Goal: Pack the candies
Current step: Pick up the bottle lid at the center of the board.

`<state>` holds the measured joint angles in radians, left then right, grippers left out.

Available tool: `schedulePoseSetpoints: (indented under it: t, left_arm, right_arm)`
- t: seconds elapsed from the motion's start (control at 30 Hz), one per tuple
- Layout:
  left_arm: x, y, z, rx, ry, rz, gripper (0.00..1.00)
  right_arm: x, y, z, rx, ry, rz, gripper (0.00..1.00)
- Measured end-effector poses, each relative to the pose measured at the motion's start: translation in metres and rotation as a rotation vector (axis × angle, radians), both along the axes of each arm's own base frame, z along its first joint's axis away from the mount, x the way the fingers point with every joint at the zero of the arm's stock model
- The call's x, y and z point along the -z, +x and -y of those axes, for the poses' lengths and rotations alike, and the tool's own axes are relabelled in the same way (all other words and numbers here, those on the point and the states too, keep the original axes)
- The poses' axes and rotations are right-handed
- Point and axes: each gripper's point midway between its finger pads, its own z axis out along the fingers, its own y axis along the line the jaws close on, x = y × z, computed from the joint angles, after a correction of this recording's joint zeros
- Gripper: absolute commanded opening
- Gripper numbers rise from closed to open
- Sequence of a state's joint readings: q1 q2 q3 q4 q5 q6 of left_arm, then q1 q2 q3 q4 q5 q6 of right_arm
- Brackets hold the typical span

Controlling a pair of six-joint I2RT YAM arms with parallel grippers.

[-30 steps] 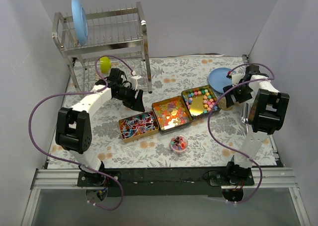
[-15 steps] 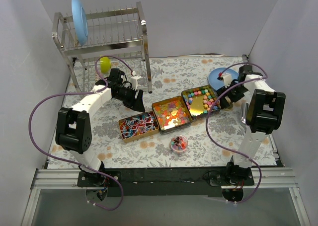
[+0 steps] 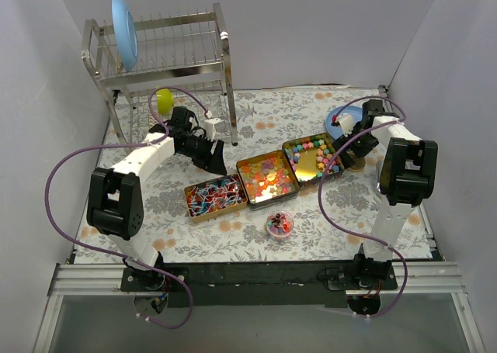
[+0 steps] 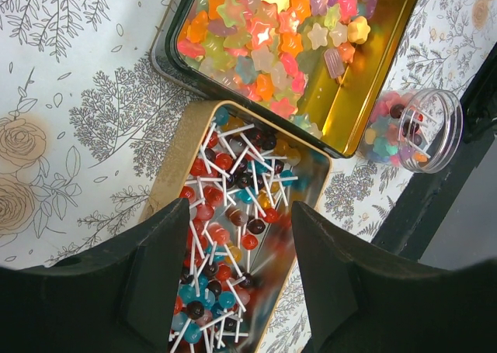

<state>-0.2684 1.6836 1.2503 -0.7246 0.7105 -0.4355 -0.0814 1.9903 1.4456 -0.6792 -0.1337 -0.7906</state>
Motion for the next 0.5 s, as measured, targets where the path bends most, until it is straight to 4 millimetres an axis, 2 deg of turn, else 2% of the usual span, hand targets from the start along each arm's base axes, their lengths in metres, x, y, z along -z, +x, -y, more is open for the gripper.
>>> schedulePoseSetpoints:
  t: [0.23,0.33,0.5]
  left_arm:
    - [0.0071,0.0038,0.0021,0.001,-0.001,-0.022,0.55]
    - [0.0098,0.0039,0.0023,0.001,0.001,-0.031,0.55]
    - [0.0081,0.0049,0.003,0.002,-0.003,-0.027,0.55]
  right_arm:
    - [0.0076,-0.0013,0.001,0.008,-0.01,-0.023,0.93]
    - [0.008,-0.0016,0.0006,0.01,-0.006,-0.031,0.84]
    - [0.0076,-0.0039,0.0028,0.018,-0.006,-0.042,0.78]
